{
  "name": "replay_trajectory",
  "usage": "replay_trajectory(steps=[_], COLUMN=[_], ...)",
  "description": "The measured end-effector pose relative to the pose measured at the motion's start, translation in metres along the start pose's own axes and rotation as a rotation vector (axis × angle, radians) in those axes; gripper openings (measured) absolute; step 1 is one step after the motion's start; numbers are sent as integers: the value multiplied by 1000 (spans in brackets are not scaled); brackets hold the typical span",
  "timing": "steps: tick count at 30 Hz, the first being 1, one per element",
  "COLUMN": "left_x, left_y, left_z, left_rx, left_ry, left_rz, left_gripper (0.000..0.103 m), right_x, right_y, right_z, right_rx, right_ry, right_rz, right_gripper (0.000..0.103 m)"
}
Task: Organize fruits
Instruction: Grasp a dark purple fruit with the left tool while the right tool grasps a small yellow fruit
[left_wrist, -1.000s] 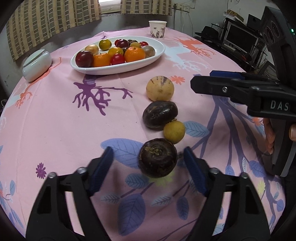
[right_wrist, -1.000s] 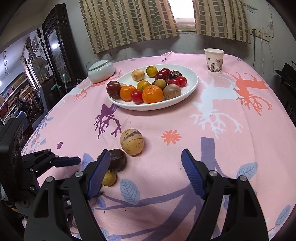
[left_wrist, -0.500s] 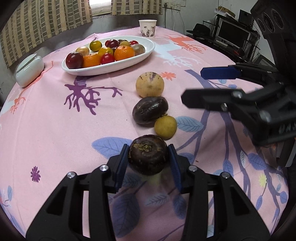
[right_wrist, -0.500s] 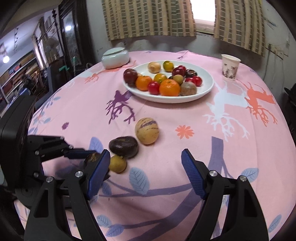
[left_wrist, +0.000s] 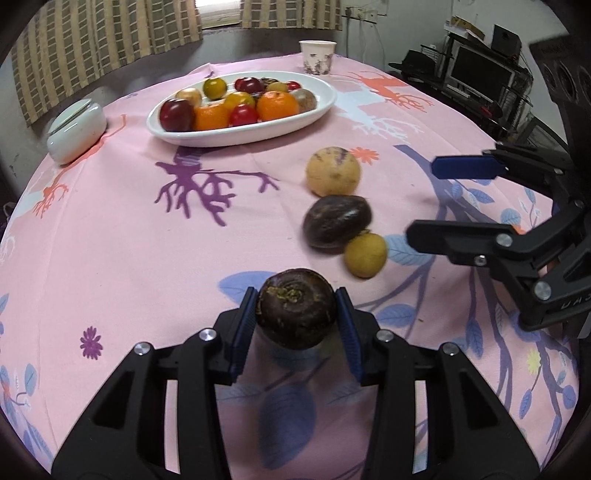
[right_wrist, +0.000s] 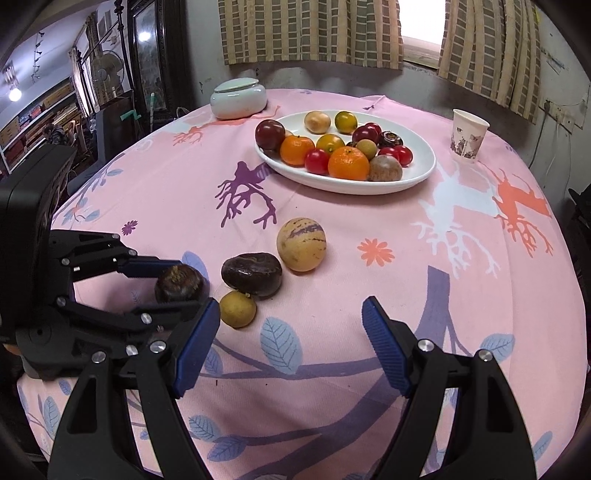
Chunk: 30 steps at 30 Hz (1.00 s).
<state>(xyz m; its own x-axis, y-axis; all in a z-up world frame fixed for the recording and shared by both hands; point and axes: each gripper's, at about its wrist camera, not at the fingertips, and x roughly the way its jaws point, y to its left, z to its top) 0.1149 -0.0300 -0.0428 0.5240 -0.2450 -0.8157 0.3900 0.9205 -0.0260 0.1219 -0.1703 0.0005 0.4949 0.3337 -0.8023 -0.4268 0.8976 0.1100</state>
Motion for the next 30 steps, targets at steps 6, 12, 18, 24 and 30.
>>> replay_trajectory(steps=[6,12,18,24,30], left_x=[-2,-4,-4,-4,-4], left_y=[18,21,23,22,22], left_z=[-7,-9,-10,-11,-12], left_rx=[-17,-31,-40,-37,-37], left_ry=[6,-2,-11,-18,-21], left_rz=[17,14,9,12,12], left_gripper=[44,44,44,44,44], right_x=[3,2,10,22,31], right_y=[10,27,43,46,43], right_z=[-1,-3,-6,-7,-6], right_rx=[-34,-97,-141,-125,-90], right_ry=[11,20,32,56,73], right_rz=[13,42,42,18,-13], right_gripper=[79,79,73,42,36])
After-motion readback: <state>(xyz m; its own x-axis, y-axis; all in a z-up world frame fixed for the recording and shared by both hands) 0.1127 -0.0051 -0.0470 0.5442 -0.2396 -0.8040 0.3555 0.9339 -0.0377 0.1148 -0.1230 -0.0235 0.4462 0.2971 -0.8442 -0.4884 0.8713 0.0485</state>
